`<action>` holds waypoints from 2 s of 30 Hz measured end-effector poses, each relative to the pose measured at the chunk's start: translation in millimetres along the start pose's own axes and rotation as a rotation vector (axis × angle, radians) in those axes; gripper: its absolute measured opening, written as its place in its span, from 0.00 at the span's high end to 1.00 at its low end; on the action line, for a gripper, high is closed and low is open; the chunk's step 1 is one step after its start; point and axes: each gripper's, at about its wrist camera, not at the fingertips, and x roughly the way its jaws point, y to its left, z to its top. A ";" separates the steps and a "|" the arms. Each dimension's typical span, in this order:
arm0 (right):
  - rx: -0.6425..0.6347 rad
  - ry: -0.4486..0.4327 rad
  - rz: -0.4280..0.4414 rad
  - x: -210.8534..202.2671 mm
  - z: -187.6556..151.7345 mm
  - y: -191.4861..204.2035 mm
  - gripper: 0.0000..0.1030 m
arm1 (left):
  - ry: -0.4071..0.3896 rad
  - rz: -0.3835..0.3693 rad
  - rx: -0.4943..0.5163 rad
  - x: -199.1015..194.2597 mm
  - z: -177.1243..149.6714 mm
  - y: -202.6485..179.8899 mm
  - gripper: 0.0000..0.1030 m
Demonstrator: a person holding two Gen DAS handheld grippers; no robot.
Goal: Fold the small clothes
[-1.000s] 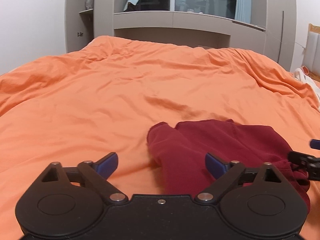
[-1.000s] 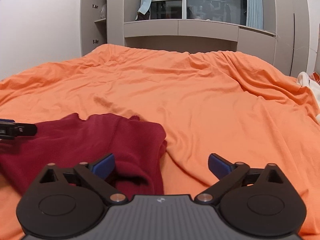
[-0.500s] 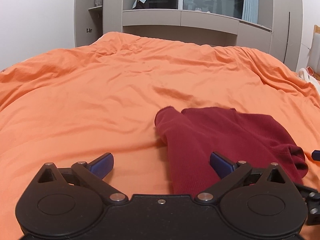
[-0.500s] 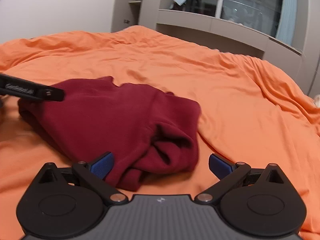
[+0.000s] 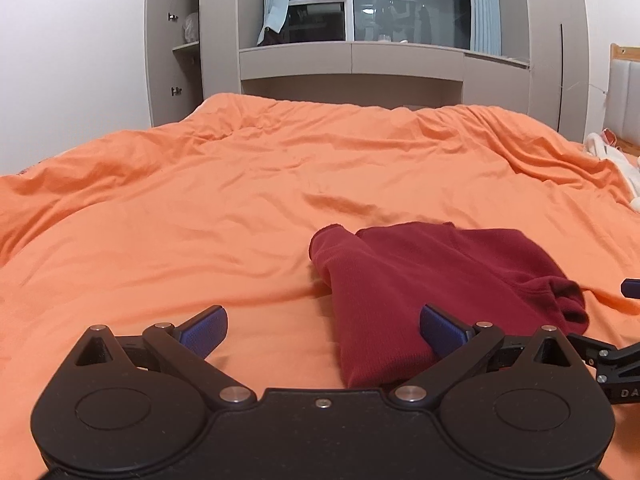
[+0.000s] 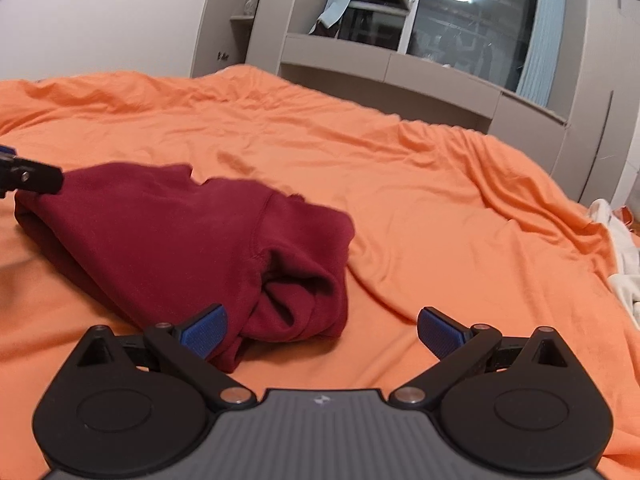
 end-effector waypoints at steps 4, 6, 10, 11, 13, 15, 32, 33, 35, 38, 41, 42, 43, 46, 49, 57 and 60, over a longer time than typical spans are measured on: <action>0.080 -0.073 0.015 -19.9 1.6 -14.4 0.00 | -0.015 0.001 -0.003 -14.2 -2.0 0.7 0.01; 0.135 -0.115 0.032 -33.5 2.2 -21.5 0.00 | -0.018 -0.002 -0.009 -20.8 -4.5 -0.6 0.01; 0.195 -0.169 0.055 -57.3 -2.6 -27.8 0.00 | -0.033 -0.016 -0.036 -36.2 -10.9 -1.3 0.01; 0.200 -0.179 0.059 -62.2 -3.9 -27.6 0.00 | -0.040 -0.017 -0.041 -40.3 -12.3 -1.3 0.01; 0.201 -0.206 0.060 -74.9 -8.7 -25.7 0.00 | -0.058 -0.020 -0.053 -49.4 -14.9 -2.1 0.01; 0.200 -0.240 0.055 -87.8 -12.8 -21.1 0.00 | -0.078 -0.024 -0.068 -58.4 -18.1 -2.3 0.01; 0.249 -0.397 0.035 -158.2 -52.6 -8.7 0.00 | -0.165 -0.046 -0.158 -124.7 -68.3 1.0 0.01; 0.245 -0.394 0.036 -160.6 -55.5 -7.1 0.00 | -0.166 -0.045 -0.158 -128.0 -71.8 0.7 0.01; 0.227 -0.388 0.034 -166.9 -62.4 -2.4 0.00 | -0.169 -0.041 -0.153 -134.5 -78.0 0.5 0.01; 0.187 -0.389 0.029 -177.3 -73.2 5.9 0.00 | -0.179 -0.028 -0.125 -144.1 -87.1 -2.9 0.01; 0.171 -0.391 0.027 -185.3 -83.0 11.4 0.00 | -0.188 -0.008 -0.088 -153.0 -97.7 -8.1 0.01; 0.173 -0.389 0.026 -186.8 -84.2 12.6 0.00 | -0.188 -0.004 -0.078 -155.2 -101.1 -10.0 0.01; 0.175 -0.387 0.025 -188.2 -85.2 12.7 0.00 | -0.188 -0.003 -0.069 -156.8 -103.6 -11.3 0.01; 0.189 -0.371 0.020 -189.6 -88.3 11.8 0.00 | -0.185 -0.002 -0.043 -158.2 -108.1 -16.2 0.01; 0.209 -0.337 0.019 -185.7 -90.3 9.9 0.00 | -0.173 -0.005 -0.021 -157.2 -111.5 -18.4 0.01; 0.231 -0.293 0.012 -177.5 -94.2 5.4 0.00 | -0.151 0.004 -0.030 -152.1 -113.4 -16.8 0.01; 0.233 -0.292 0.012 -177.0 -94.2 3.9 0.00 | -0.152 0.005 -0.033 -151.7 -112.7 -17.4 0.01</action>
